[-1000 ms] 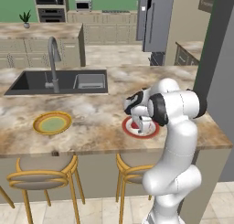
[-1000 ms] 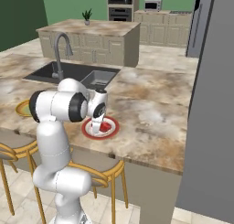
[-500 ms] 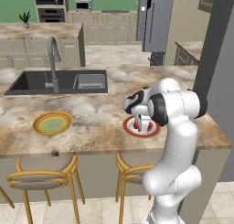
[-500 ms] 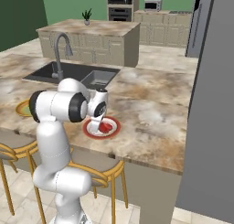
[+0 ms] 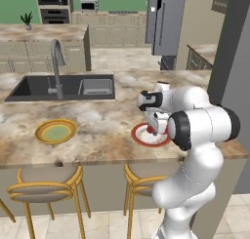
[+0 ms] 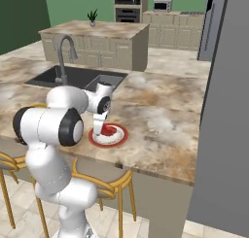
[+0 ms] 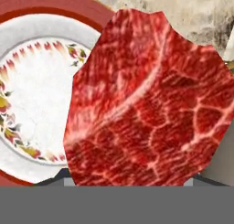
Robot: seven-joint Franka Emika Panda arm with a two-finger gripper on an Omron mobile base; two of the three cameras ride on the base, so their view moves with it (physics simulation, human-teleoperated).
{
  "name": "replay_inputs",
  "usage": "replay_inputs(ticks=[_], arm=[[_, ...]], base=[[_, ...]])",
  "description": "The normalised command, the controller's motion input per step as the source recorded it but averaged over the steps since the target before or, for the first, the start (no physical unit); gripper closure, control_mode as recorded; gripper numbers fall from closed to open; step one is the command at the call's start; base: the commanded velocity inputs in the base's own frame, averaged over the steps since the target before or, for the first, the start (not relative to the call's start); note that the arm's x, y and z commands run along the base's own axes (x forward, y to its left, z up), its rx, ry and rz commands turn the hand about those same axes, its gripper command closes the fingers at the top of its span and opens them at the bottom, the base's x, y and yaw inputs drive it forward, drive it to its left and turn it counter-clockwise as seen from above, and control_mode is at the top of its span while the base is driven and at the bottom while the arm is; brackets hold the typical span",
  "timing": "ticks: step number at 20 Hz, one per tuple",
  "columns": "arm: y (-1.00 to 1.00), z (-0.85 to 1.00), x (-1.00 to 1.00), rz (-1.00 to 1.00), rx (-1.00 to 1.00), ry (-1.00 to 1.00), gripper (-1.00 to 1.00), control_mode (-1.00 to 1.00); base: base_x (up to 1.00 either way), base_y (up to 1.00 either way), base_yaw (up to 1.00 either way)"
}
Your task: Transport the steak and tomato to the fridge. Place the steak on the rack containing meat and place the tomato on the rack containing the vegetable, ensuring meats and vegetables are on different racks.
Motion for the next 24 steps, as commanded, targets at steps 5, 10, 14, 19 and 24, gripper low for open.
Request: replay_inputs(ticks=[5,10,14,19,24], arm=[[0.0,0.56,-0.78,0.37,-0.01,-0.05,1.0,-1.0],[0.0,0.19,-0.77,0.54,0.0,-0.08,1.0,-1.0],[0.0,0.29,-0.67,0.57,-0.02,-0.24,1.0,-1.0],[0.0,0.35,-0.47,0.55,-0.03,-0.4,1.0,-1.0],[0.0,0.37,-0.53,0.42,-0.01,-0.32,1.0,-1.0]], base=[[0.0,0.0,0.0],[0.0,0.0,0.0],[0.0,0.0,0.0],[0.0,0.0,0.0],[0.0,0.0,0.0]])
